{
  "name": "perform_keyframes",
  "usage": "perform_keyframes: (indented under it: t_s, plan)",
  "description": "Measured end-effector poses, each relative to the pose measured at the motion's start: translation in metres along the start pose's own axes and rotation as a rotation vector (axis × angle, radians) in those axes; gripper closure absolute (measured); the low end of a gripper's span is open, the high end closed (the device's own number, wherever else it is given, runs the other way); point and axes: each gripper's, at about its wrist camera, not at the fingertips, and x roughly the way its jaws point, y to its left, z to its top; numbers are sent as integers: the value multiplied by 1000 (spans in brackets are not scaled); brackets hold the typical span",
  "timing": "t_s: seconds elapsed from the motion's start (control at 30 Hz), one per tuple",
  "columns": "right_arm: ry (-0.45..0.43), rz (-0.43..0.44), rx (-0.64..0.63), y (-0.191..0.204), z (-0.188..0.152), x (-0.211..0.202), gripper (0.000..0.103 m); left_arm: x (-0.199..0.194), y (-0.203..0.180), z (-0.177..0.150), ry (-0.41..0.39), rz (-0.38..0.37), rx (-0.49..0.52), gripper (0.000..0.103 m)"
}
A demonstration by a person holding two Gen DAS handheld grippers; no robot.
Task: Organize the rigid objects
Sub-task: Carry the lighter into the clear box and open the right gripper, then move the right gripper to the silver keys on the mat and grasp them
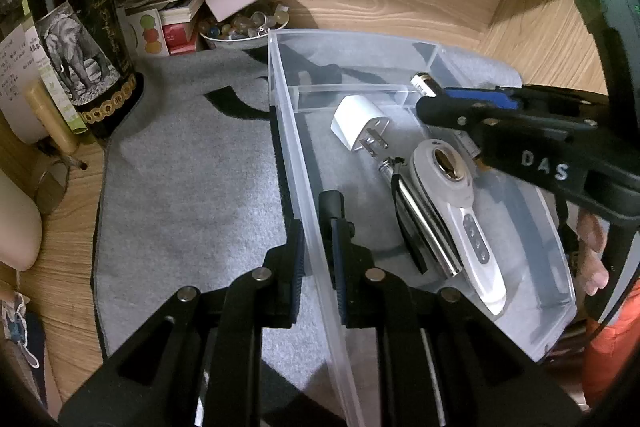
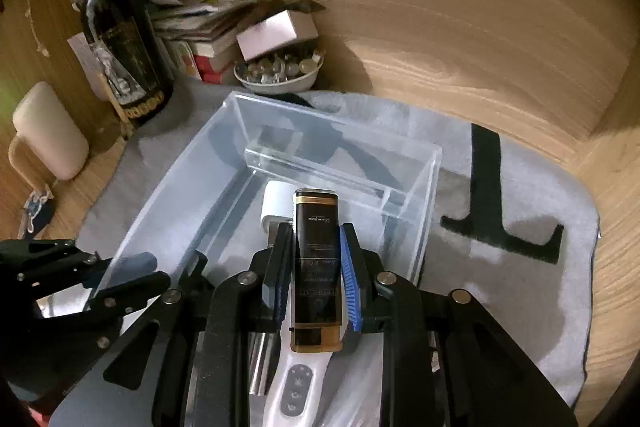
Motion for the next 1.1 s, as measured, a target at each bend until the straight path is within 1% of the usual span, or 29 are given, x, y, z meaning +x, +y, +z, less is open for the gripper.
perform_keyframes:
  t_s: [0.17,0.37,0.43,0.5,0.63,0.83,0.9,0.97,1.1]
  plan:
    - [-6,-7,-2,1,-1,0,82,0,-1,-1,-1,1,0,90]
    - [-40,-9,-10,3,-2,-13,77,0,-1,-1,-1,0,-1,90]
    - [-58,-7,-8,2,-2,-21,74,0,0,-1,-1,0,-1,90]
    - [-83,-11,-6,-1,-3,-31,67,-1,-1,-1,-1,-1,-1,90]
    - [-149,-48,23,-13,-5,-56,62,-1,-1,-1,-1,-1,-1,90]
    - [-200,-103,99,-47,-10,-83,58,-1,-1,-1,-1,-1,-1,90]
    - [-197,-134,126,-61,-15,-86,58,-1,-1,-1,-1,-1,0,90]
    - [-169,-166,155,-75,-22,-82,58,-1,-1,-1,-2,-1,0,90]
    - [-90,-188,215,-99,-39,-62,58,-1,-1,-1,-1,-1,0,90]
